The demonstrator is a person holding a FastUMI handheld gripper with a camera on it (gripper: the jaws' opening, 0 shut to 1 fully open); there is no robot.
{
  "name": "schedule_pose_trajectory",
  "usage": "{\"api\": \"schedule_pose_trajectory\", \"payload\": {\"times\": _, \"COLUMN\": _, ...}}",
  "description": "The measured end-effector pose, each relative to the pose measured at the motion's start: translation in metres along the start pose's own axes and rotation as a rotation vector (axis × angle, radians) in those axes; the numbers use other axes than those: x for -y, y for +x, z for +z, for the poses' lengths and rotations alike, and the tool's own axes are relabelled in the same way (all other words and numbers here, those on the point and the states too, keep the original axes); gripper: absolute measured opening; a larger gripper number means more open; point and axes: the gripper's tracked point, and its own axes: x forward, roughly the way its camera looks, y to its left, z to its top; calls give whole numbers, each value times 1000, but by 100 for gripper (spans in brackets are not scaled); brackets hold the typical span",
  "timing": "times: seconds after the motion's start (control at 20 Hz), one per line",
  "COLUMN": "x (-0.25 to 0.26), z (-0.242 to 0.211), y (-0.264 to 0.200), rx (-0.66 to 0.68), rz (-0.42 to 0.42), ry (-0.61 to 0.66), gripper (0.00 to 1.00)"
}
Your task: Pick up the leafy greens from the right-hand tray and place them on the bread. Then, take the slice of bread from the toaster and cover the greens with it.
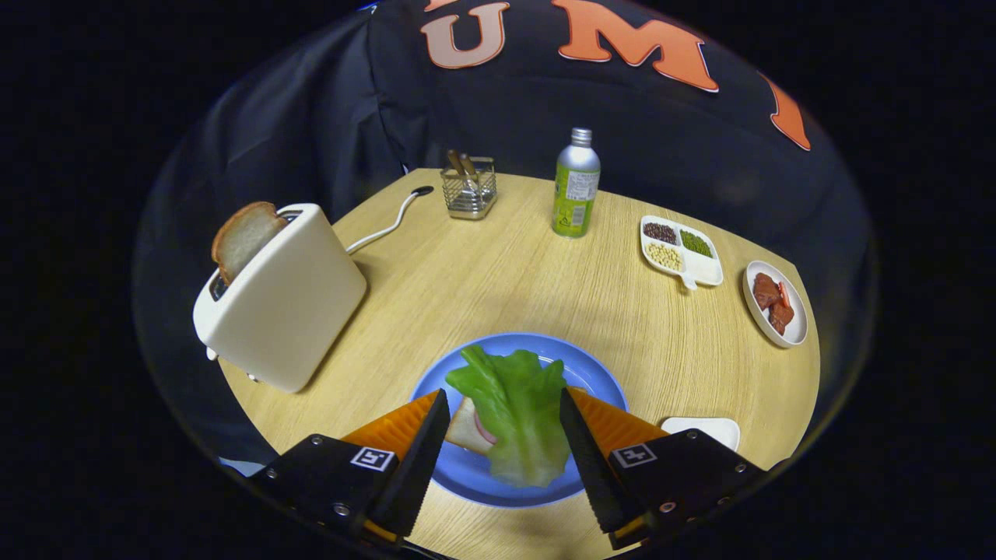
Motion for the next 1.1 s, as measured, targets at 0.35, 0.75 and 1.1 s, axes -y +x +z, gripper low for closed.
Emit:
{"api": "schedule_pose_trajectory", "payload": {"times": 0.35, "x": -85, "z": 48, "y": -41, "rx": 35, "rz": 111, "ry": -20, "gripper": 95}}
{"api": "schedule_pose_trajectory", "payload": {"times": 0.75, "x": -180, "z": 85, "y": -67, "rx": 14, "rz": 210, "ry": -55, "gripper": 96}}
{"api": "schedule_pose_trajectory", "payload": {"times": 1.1, "x": -240, "z": 115, "y": -73, "rx": -33, "rz": 254, "ry": 22, "gripper": 95}}
